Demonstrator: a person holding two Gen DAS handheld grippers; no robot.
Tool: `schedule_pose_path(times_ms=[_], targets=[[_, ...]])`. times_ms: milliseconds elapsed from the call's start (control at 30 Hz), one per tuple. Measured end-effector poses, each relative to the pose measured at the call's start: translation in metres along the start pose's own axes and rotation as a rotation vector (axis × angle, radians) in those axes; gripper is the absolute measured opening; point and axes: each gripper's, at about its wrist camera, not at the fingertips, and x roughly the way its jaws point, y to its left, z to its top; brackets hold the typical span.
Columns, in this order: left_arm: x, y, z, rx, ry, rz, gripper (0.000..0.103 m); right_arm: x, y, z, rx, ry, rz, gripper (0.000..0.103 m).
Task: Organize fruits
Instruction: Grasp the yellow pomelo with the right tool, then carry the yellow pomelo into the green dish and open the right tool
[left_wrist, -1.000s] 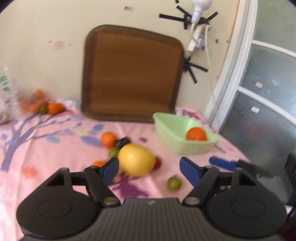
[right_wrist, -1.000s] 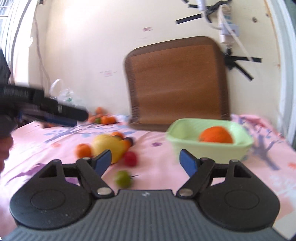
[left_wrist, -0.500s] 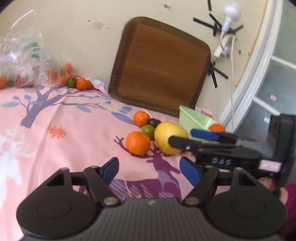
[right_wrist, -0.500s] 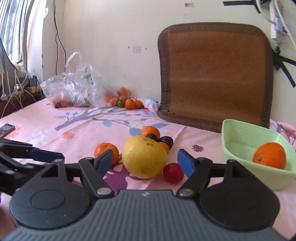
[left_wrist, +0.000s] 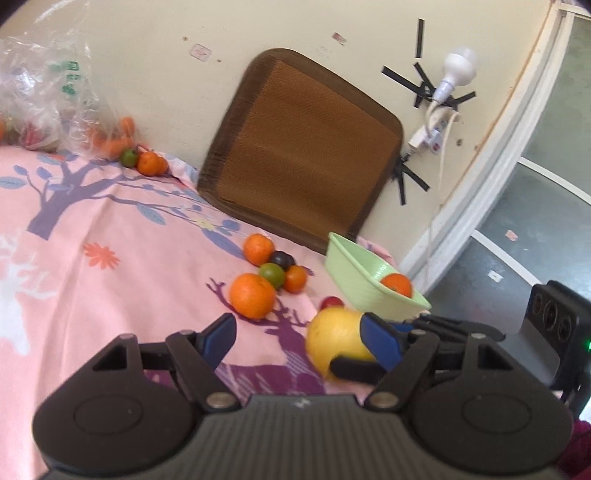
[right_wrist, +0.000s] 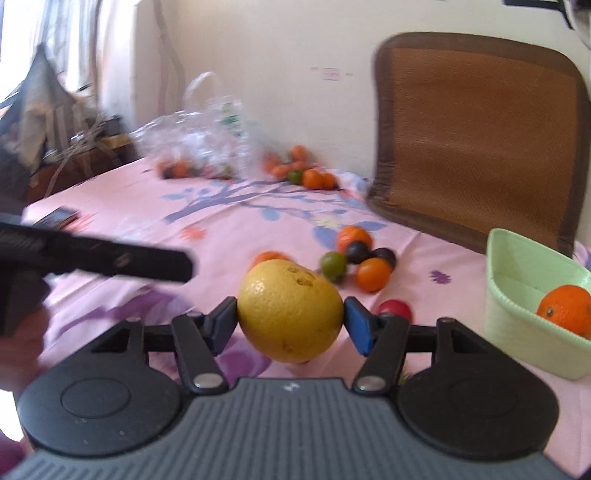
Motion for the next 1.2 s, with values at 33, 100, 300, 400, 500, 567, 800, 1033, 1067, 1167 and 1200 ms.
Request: schedule_pose_path(times_ms=[33, 100, 300, 400, 500, 567, 800, 1033, 1067, 1167, 1200], targets=[[0.001, -0.003, -0.001, -0.002, 0.012, -0.022, 0.078, 0.0, 0.006, -0.002, -0.024, 0.012, 0.012, 0.064], [0.003, -0.011, -0.002, -0.001, 0.036, -0.055, 0.081, 0.003, 0.017, -0.009, -0.082, 0.025, 0.016, 0.065], [0.015, -0.03, -0.007, 0.042, 0.086, -0.052, 0.082, 0.007, 0.026, -0.012, -0.099, -0.029, -0.025, 0.066], [0.024, -0.035, -0.009, 0.056, 0.104, -0.013, 0.08, 0.007, 0.024, -0.017, -0.075, -0.02, -0.017, 0.067], [0.028, -0.034, -0.012, 0.062, 0.121, 0.013, 0.08, 0.008, 0.024, -0.022, -0.059, -0.008, -0.026, 0.067], [0.03, -0.033, -0.013, 0.063, 0.132, 0.027, 0.076, 0.009, 0.023, -0.024, -0.048, -0.003, -0.022, 0.067], [0.032, -0.045, 0.004, 0.099, 0.11, 0.045, 0.067, 0.002, 0.023, -0.02, -0.041, -0.072, -0.029, 0.061], [0.092, -0.096, 0.053, 0.202, 0.113, -0.037, 0.067, -0.019, -0.02, -0.004, -0.037, -0.184, -0.211, 0.061], [0.105, -0.103, 0.059, 0.215, 0.117, -0.05, 0.067, -0.021, -0.03, -0.002, -0.028, -0.191, -0.239, 0.061], [0.146, -0.121, 0.073, 0.247, 0.128, -0.075, 0.067, -0.024, -0.063, 0.003, 0.009, -0.203, -0.316, 0.061], [0.159, -0.124, 0.077, 0.246, 0.139, -0.078, 0.067, -0.023, -0.074, 0.004, 0.021, -0.202, -0.336, 0.061]])
